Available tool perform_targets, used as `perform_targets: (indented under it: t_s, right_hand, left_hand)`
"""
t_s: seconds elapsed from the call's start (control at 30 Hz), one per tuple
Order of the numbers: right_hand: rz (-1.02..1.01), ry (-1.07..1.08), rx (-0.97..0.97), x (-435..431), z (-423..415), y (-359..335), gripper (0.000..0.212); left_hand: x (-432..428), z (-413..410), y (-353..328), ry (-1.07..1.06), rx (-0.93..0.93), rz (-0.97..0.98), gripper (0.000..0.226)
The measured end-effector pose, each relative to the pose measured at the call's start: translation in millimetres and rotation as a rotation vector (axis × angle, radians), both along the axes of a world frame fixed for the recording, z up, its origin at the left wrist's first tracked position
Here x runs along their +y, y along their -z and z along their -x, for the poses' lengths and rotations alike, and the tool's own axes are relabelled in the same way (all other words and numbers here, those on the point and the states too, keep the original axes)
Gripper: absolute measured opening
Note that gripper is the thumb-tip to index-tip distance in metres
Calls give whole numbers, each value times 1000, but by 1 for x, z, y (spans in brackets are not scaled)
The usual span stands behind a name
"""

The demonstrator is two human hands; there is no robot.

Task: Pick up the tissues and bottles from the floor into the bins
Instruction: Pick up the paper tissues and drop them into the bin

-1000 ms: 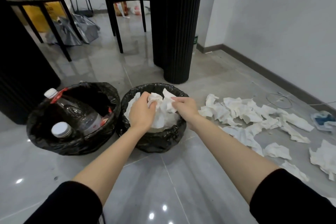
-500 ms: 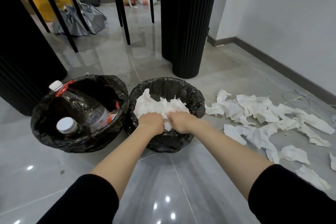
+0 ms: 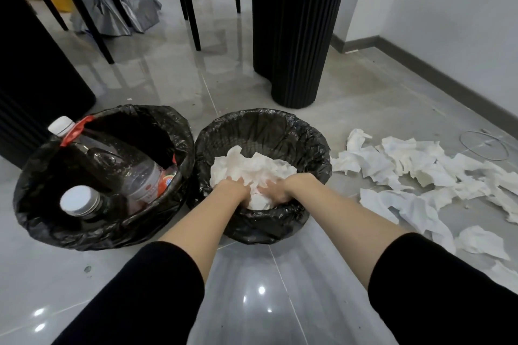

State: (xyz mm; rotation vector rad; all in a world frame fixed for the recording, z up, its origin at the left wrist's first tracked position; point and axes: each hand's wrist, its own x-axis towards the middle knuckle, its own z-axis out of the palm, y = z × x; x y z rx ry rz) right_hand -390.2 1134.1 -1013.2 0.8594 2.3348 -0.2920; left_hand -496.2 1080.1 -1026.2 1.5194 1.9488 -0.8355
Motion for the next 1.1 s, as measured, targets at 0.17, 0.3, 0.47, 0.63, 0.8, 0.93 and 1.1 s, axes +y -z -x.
perform_targets:
  t_s: [0.17,0.3,0.47,0.63,0.8,0.93,1.1]
  right_hand:
    - [-28,-23,-18,3,4,6,10]
    - [-13,23,2,1,0,3,37]
    - [6,90,31,-8,-11,-16,49]
    - [-156,147,220,-16,-31,-36,40]
    - [-253,200,429,-26,-61,-58,42]
    - [-323,316,681,-38,-95,-72,39]
    - [-393,513,839,-46,-148,-84,36]
  left_hand:
    - [5,1,2,17,25,68,56]
    - [4,1,1,-42,-21,51,54]
    - [-5,-2,-13,-14,-27,-75,41]
    - [-22,-16,-41,-11,45,-330,38]
    - [-33,-37,-72,-61,4,-561,45]
    - [-38,-60,-92,-77,-58,-717,51]
    - [-45,-102,-114,-35,-180,-827,50]
